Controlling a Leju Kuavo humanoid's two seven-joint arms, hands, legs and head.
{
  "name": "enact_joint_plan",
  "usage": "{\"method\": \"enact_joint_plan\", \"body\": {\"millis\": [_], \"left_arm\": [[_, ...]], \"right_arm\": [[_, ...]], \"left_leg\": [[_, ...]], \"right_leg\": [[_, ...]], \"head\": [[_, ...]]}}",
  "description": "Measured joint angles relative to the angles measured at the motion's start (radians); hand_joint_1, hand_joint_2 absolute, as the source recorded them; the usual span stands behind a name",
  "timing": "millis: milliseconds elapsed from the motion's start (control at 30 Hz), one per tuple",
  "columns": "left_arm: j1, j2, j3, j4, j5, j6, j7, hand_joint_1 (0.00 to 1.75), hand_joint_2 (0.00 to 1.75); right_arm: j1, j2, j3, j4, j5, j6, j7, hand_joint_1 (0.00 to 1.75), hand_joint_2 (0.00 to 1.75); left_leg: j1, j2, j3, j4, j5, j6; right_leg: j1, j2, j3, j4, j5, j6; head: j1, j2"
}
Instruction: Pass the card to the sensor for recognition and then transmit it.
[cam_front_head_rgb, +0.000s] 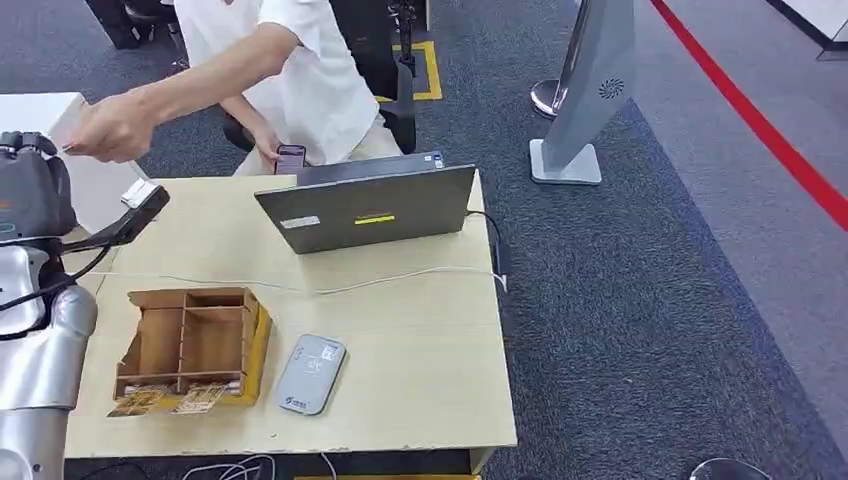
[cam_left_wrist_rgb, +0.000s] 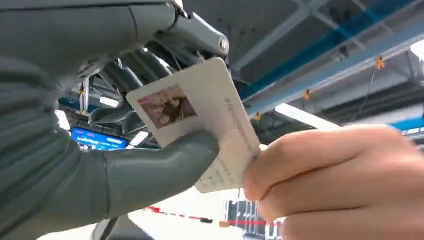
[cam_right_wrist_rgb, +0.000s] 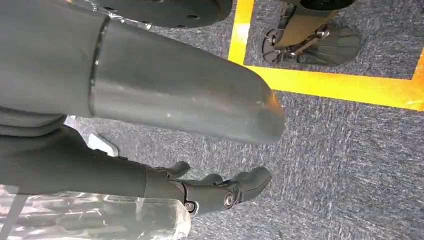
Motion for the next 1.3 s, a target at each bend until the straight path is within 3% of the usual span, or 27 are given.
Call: {"method": "enact_joint_plan", "body": {"millis": [400, 533, 667, 900, 967, 1000, 1033, 1067, 1300], "left_arm": [[0.041, -0.004, 0.000, -0.021, 0.075, -0.032, -0.025, 0.00, 1.75], [0.141, -0.030, -0.003, -0.132, 0.124, -0.034, -0.051, 0.00, 1.75], [0.285, -0.049, -0.050, -0.315, 0.099, -0.021, -0.076, 0.00, 1.75], [0.309, -0.051, -0.060, -0.342, 0.089, -0.020, -0.076, 0.00, 1.75], [0.421, -0.060, -0.124, -0.490, 0.049, -0.019, -0.059, 0.00, 1.75], [0.482, -0.054, -0.148, -0.564, 0.024, -0.018, -0.074, 0.00, 1.75], [0.602, -0.009, -0.217, -0.678, -0.046, -0.003, -0.075, 0.00, 1.75], [0.659, 0.011, -0.253, -0.728, -0.064, 0.008, -0.063, 0.00, 1.75], [0.705, 0.049, -0.292, -0.790, -0.069, 0.010, -0.053, 0.00, 1.75]], "right_arm": [[0.002, 0.000, 0.000, 0.003, -0.008, -0.002, -0.006, 0.00, 0.00], [0.007, 0.000, -0.005, 0.004, -0.024, -0.009, -0.019, 0.00, 0.00], [0.019, 0.000, -0.021, 0.005, -0.053, -0.025, -0.035, 0.00, 0.00], [0.020, 0.000, -0.024, 0.005, -0.055, -0.026, -0.035, 0.00, 0.00], [0.026, 0.000, -0.041, 0.005, -0.063, -0.030, -0.036, 0.00, 0.00], [0.027, 0.000, -0.055, 0.006, -0.074, -0.036, -0.036, 0.00, 0.00], [0.030, 0.000, -0.077, 0.006, -0.086, -0.039, -0.038, 0.00, 0.00], [0.032, 0.000, -0.087, 0.006, -0.088, -0.039, -0.038, 0.00, 0.00], [0.032, 0.000, -0.103, 0.006, -0.088, -0.039, -0.038, 0.00, 0.00]], "left_leg": [[0.000, 0.000, -0.001, 0.000, 0.000, 0.000], [0.000, 0.000, -0.001, 0.000, 0.000, 0.000], [-0.001, 0.000, -0.002, 0.000, -0.001, 0.001], [-0.001, 0.000, -0.002, 0.000, -0.002, 0.001], [-0.001, 0.000, -0.002, 0.000, -0.003, 0.001], [-0.001, 0.001, -0.002, 0.000, -0.003, 0.002], [0.000, 0.001, -0.001, 0.000, -0.004, 0.001], [0.000, 0.000, -0.002, 0.000, -0.004, 0.001], [0.000, -0.001, -0.002, 0.000, -0.003, 0.001]], "right_leg": [[0.000, 0.000, -0.002, 0.000, 0.000, 0.000], [0.000, 0.000, -0.002, 0.000, 0.000, 0.000], [0.000, 0.000, -0.002, -0.001, 0.000, 0.000], [0.000, 0.000, -0.002, -0.001, -0.001, 0.000], [0.000, 0.000, -0.002, -0.002, -0.002, 0.002], [0.000, 0.000, -0.002, -0.002, -0.002, 0.002], [0.000, 0.001, -0.002, -0.002, -0.002, 0.002], [0.000, 0.000, -0.002, -0.002, -0.003, 0.002], [0.000, -0.001, -0.001, -0.001, -0.003, 0.002]], "head": [[-0.001, 0.000], [0.000, 0.000], [0.000, 0.000], [0.000, 0.000], [0.000, 0.000], [-0.001, 0.000], [-0.001, 0.000], [-0.001, 0.000], [-0.001, 0.000]]}}
